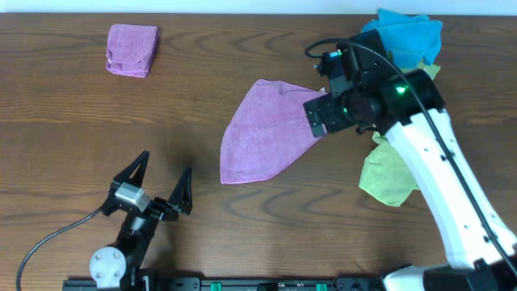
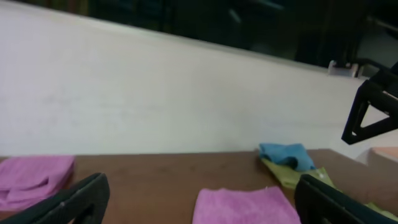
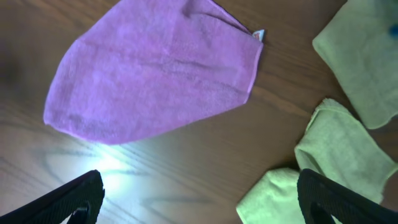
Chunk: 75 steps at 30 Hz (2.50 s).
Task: Fold the cloth
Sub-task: 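Move the right gripper back right and raise the left arm, then grasp the pink cloth's left corner with the left gripper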
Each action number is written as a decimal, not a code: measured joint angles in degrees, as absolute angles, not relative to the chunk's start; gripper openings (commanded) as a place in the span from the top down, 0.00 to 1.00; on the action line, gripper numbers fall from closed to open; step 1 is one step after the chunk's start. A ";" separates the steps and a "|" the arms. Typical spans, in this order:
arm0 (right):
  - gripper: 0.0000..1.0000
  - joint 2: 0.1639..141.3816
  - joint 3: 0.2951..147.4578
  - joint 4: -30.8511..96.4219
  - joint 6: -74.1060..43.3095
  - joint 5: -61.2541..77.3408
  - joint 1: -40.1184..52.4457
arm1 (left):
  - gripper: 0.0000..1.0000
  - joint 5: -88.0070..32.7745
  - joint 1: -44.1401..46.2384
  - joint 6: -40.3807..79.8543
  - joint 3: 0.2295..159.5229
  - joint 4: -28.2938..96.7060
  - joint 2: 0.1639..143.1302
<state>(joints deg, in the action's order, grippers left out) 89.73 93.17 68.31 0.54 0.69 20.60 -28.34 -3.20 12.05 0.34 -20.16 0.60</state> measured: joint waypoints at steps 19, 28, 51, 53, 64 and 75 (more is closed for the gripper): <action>0.01 85.43 93.17 66.96 4.08 0.71 19.79 | 0.05 -26.20 -3.20 14.83 0.69 -16.40 6.11; 0.01 85.43 93.17 66.98 4.19 0.43 18.63 | 0.05 -25.71 -3.20 12.47 17.43 -16.67 35.40; 0.01 78.15 93.17 69.60 3.16 1.15 -2.61 | 0.04 -37.10 7.11 9.26 68.38 3.38 101.95; 0.01 78.15 93.17 69.60 3.16 1.15 -2.61 | 0.04 -37.12 7.77 9.72 69.56 3.99 103.90; 0.01 78.15 93.17 69.60 3.16 1.54 -2.61 | 0.04 -39.24 9.67 13.82 70.57 8.84 107.92; 0.01 78.17 93.17 68.84 3.18 3.36 -2.61 | 0.00 -37.12 11.75 10.70 70.81 21.65 107.92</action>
<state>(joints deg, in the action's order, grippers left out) 78.17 93.17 68.84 3.18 3.36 -2.61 -37.12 11.75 10.70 70.81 21.65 107.92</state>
